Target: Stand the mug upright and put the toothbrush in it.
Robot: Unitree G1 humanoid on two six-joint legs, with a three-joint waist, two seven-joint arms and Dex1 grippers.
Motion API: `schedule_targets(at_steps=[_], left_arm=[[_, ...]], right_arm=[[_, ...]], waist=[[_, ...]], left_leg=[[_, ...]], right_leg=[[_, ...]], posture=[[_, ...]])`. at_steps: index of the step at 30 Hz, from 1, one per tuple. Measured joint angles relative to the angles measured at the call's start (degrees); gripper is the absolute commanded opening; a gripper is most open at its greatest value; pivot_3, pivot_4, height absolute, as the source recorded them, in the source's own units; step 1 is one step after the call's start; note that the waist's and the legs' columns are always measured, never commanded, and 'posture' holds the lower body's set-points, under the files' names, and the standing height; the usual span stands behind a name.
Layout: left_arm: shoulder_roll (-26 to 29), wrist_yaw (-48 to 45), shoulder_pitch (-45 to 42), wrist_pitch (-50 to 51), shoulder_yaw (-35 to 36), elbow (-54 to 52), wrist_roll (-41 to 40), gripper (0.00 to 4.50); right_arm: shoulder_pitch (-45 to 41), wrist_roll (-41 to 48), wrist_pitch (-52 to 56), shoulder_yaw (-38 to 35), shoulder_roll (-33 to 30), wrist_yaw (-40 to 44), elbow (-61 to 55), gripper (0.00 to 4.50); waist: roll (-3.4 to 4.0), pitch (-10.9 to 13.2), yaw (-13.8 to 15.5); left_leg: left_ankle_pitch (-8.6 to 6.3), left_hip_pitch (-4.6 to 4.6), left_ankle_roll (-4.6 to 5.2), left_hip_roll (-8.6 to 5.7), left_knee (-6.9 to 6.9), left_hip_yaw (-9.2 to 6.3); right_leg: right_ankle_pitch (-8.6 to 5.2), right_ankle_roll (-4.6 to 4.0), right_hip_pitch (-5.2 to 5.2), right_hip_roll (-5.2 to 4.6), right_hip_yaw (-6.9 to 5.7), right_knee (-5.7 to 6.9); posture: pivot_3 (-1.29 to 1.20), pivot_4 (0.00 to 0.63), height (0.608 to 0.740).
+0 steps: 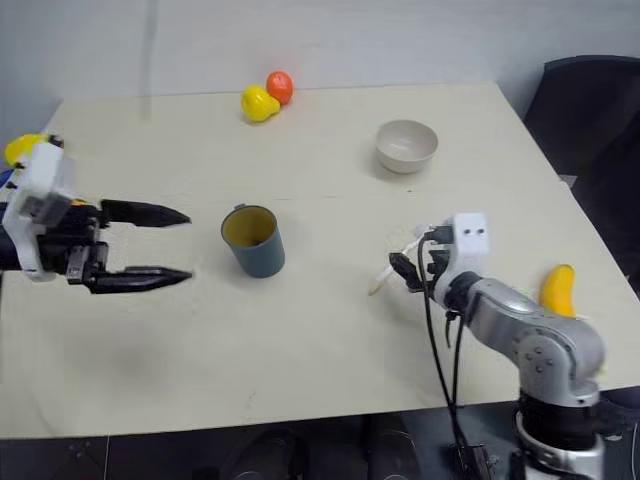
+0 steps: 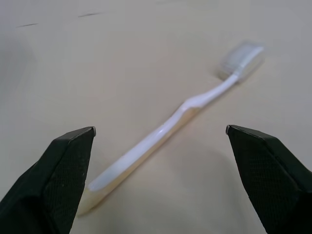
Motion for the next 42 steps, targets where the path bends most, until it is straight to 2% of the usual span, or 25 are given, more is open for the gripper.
schedule_targets(at_steps=[5, 10, 13, 20, 26, 32, 38, 42], left_arm=[[-6.98, -6.87, -13.52, -3.22, -10.56, 6.43, 6.17, 4.2], [-11.68, -9.52, -18.17, -4.51, -14.64, 9.9, 9.7, 4.2], [-12.72, -9.92, -19.39, -5.13, -14.97, 10.49, 11.16, 4.23], [-12.8, -10.29, -19.43, -5.1, -14.57, 11.59, 11.94, 4.23], [-12.8, -10.27, -19.39, -5.1, -13.24, 11.62, 12.27, 4.23], [-12.83, -10.17, -19.0, -5.08, -13.14, 11.55, 12.79, 4.23], [-12.8, -8.79, -16.15, -4.22, -11.92, 10.58, 12.79, 4.23], [-12.23, -6.17, -14.76, -2.22, -8.58, 8.82, 12.35, 4.23]], right_arm=[[-6.66, -3.59, 0.82, -1.42, 4.5, -4.52, 7.85, 4.5], [-11.43, -7.24, -1.65, -2.53, 8.48, -4.55, 15.15, 4.5], [-12.61, -8.79, -2.03, -2.21, 10.16, -3.0, 17.14, 3.92], [-12.56, -12.49, -1.51, 2.09, 12.33, 1.41, 17.33, 1.61], [-12.55, -14.4, -0.26, 4.75, 12.34, 5.32, 16.72, 1.61], [-12.32, -15.91, -0.29, 5.37, 12.74, 8.3, 16.77, 0.26], [-12.61, -17.55, -0.53, 5.08, 12.56, 10.34, 17.63, 0.26], [-14.23, -21.58, -5.86, 7.71, 11.59, 14.09, 20.42, 0.26]], waist=[[0.0, 0.0, -0.82], [-0.01, 0.0, -2.17], [-0.05, -0.03, -2.54], [-0.05, -0.03, -3.23], [-0.06, -0.03, -3.29], [-0.07, -0.04, -3.17], [-0.12, -0.07, -2.6], [-0.07, -0.04, -2.67]], left_leg=[[-0.02, 0.0, 0.07, -0.02, 0.0, 0.09], [-0.06, 0.0, 0.16, 0.03, 0.0, 0.13], [-0.08, 0.1, 0.18, 0.08, 0.0, -0.17], [-0.08, 0.17, 0.18, 0.33, -0.01, -0.2], [-0.09, 0.17, 0.19, 0.32, 0.0, -0.24], [-0.09, 0.17, 0.19, 0.29, 0.0, -0.27], [-0.1, 0.15, 0.23, 0.22, 0.09, -0.29], [-0.11, 0.14, 0.23, 0.2, 0.07, -0.27]], right_leg=[[0.0, 0.01, -0.01, 0.03, 0.12, 0.04], [0.01, 0.02, -0.04, 0.02, 0.19, 0.05], [0.01, 0.03, -0.03, 0.03, 0.29, 0.07], [0.01, 0.02, -0.04, 0.04, 0.36, 0.17], [0.01, 0.03, -0.04, -0.01, 0.34, 0.19], [0.01, 0.02, -0.04, -0.03, 0.33, 0.21], [0.01, 0.04, -0.03, -0.12, 0.33, 0.24], [0.02, 0.04, -0.08, -0.11, 0.35, 0.23]], posture=[[0.0, 0.15, 0.74], [0.0, 0.15, 0.74], [0.0, 0.15, 0.74], [0.0, 0.15, 0.74], [0.0, 0.15, 0.74], [0.0, 0.15, 0.74], [0.0, 0.15, 0.74], [0.0, 0.15, 0.74]])
